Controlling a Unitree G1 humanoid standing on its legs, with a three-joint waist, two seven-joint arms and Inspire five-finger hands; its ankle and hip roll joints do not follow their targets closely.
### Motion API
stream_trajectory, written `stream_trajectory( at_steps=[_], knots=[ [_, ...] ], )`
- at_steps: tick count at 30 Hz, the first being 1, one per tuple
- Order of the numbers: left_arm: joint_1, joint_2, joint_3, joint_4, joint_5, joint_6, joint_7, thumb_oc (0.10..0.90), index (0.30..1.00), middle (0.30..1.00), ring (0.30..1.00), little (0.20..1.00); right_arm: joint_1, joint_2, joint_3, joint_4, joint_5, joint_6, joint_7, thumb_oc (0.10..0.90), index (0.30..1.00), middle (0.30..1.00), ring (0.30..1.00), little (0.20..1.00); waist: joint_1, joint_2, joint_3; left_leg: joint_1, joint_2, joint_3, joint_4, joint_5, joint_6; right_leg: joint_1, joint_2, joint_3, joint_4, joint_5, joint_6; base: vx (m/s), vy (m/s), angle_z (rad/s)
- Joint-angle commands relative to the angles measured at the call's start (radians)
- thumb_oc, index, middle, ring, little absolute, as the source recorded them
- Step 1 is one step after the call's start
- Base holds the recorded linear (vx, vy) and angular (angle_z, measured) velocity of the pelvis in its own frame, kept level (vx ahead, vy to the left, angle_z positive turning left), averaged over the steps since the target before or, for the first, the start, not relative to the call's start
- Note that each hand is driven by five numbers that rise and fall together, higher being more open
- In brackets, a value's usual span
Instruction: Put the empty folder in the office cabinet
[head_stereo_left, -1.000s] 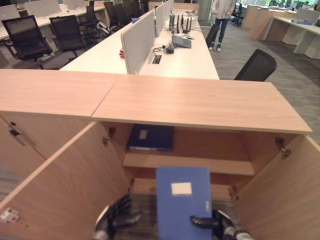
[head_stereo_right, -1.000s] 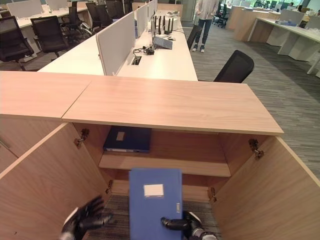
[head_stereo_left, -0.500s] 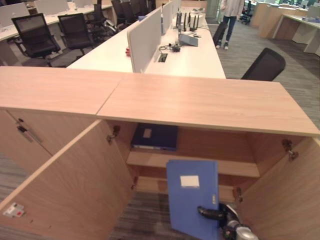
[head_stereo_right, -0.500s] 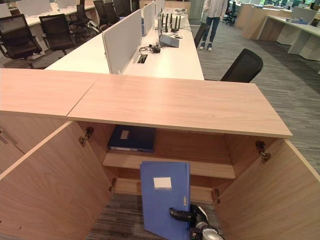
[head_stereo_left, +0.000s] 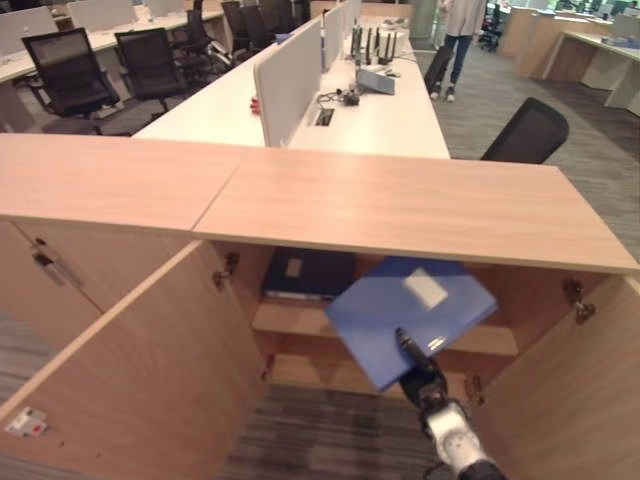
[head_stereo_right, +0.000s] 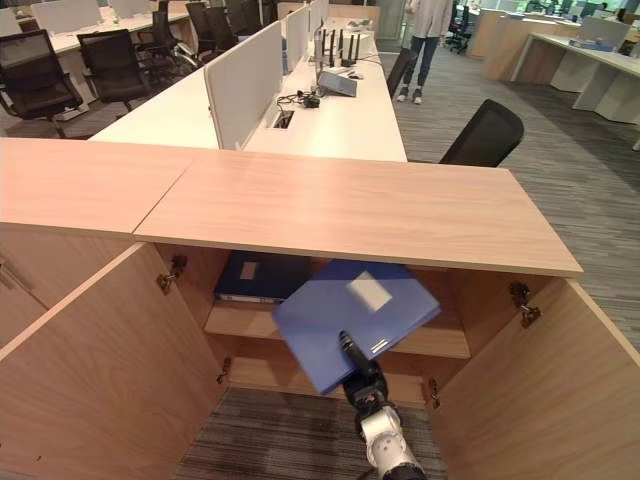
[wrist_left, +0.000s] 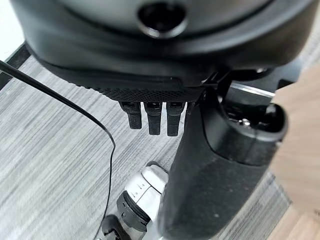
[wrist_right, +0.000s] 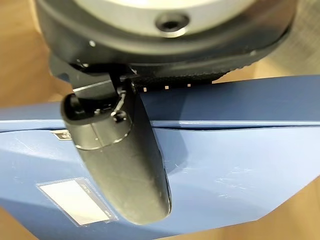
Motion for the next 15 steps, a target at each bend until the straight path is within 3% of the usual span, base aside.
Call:
stream_trajectory(
  at_steps=[1,7,11,15],
  knots=[
    [-0.022,0.013,-0.017,0.081,0.005,-0.003,0.016,0.800,0.900,0.900,0.900,0.900,-0.138,-0.010,-0.074,-0.133,0.051,-0.138,0.027,0.400,0.300,0.300,0.300,0.300,0.017,-0.029,-0.011,0.008,-0.013,-0.039,-0.006,-0.065,-0.007,0.020,-0.021,-0.025,0.007,-0.040,0.041,0.01,0.014,0.08],
    [0.005,0.029,-0.002,0.143,0.071,0.004,0.027,0.800,0.900,0.900,0.900,0.900,-0.228,-0.066,-0.140,-0.019,0.076,-0.132,0.007,0.400,0.300,0.300,0.300,0.300,0.053,-0.034,-0.008,-0.012,-0.013,-0.051,-0.006,-0.060,-0.008,0.007,-0.021,-0.038,0.007,-0.040,0.046,0.02,0.011,0.06],
    [0.006,0.041,-0.032,0.117,0.076,-0.010,-0.009,0.800,0.900,0.900,0.900,0.900,-0.314,-0.124,-0.180,0.095,0.132,-0.105,0.053,0.400,0.300,0.300,0.300,0.300,0.081,-0.041,0.016,-0.051,-0.011,-0.065,-0.006,-0.047,-0.012,-0.019,-0.019,-0.051,0.007,-0.037,0.047,-0.02,-0.013,0.13],
    [0.011,0.065,-0.120,0.124,0.106,-0.024,-0.027,0.800,0.900,0.900,0.900,0.900,-0.566,-0.262,-0.192,0.330,0.186,-0.057,0.072,0.400,0.300,0.300,0.300,0.300,0.127,-0.041,0.063,-0.154,-0.004,-0.091,-0.006,-0.015,-0.018,-0.101,-0.014,-0.072,0.007,-0.030,0.048,-0.06,-0.018,0.21]
  ],
)
